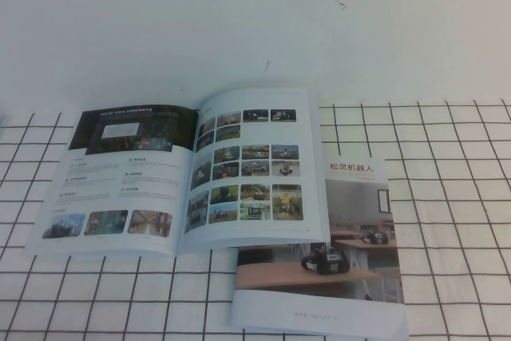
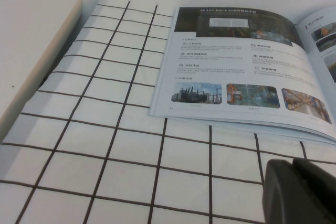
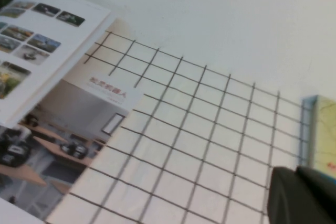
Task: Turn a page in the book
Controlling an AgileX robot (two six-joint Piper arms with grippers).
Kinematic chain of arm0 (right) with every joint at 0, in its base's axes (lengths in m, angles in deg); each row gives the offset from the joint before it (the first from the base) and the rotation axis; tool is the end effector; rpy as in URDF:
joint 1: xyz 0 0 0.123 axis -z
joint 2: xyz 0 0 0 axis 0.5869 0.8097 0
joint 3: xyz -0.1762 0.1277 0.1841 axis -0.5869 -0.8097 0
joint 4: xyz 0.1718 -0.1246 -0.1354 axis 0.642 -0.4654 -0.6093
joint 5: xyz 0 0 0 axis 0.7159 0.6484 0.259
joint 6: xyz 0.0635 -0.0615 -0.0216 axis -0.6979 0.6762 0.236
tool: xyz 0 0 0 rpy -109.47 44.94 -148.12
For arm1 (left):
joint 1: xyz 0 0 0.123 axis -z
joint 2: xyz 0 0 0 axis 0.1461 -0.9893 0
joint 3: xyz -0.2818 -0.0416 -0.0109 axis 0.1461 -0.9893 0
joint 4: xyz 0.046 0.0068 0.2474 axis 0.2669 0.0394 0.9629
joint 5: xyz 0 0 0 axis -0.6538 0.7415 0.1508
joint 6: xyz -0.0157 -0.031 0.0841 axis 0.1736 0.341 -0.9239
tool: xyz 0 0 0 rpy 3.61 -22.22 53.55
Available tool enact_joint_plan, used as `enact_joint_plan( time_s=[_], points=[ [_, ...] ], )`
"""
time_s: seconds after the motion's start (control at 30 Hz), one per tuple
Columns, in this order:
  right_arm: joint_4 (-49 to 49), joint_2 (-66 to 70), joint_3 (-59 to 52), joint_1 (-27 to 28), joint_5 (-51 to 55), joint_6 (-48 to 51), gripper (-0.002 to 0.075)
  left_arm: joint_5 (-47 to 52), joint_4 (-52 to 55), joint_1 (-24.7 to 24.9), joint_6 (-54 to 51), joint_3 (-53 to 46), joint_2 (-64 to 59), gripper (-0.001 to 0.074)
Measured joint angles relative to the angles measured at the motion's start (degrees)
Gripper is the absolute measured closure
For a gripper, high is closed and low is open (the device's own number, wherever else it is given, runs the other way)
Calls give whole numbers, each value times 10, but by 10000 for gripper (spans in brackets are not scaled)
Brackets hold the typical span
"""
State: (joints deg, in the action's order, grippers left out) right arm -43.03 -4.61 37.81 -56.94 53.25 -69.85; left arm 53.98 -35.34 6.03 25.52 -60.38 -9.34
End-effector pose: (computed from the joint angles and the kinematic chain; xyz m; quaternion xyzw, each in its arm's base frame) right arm 0.0992 0.0192 0.2997 -0.1695 0.8059 -0.0274 0.5666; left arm 0.0530 0.0014 0.1763 -0.0994 0.7894 -0.0557 0.6032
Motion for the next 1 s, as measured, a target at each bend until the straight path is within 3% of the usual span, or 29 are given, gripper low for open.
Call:
enact_joint_plan(
  time_s=[0.13, 0.33, 0.53, 0.73, 1.0],
  points=[
    [-66, -27, -4, 10, 6, 55, 725, 0, 0, 0, 0, 0, 0, 737],
    [-88, -116, -4, 51, 11, 67, 725, 0, 0, 0, 0, 0, 0, 736],
    [-50, -197, -19, 91, 25, -15, 725, 0, 0, 0, 1, 0, 0, 736],
    [47, -267, -133, 137, -37, -85, 725, 0, 0, 0, 1, 0, 0, 736],
    [73, -285, -280, 161, -119, -89, 725, 0, 0, 0, -1, 0, 1, 736]
  ],
)
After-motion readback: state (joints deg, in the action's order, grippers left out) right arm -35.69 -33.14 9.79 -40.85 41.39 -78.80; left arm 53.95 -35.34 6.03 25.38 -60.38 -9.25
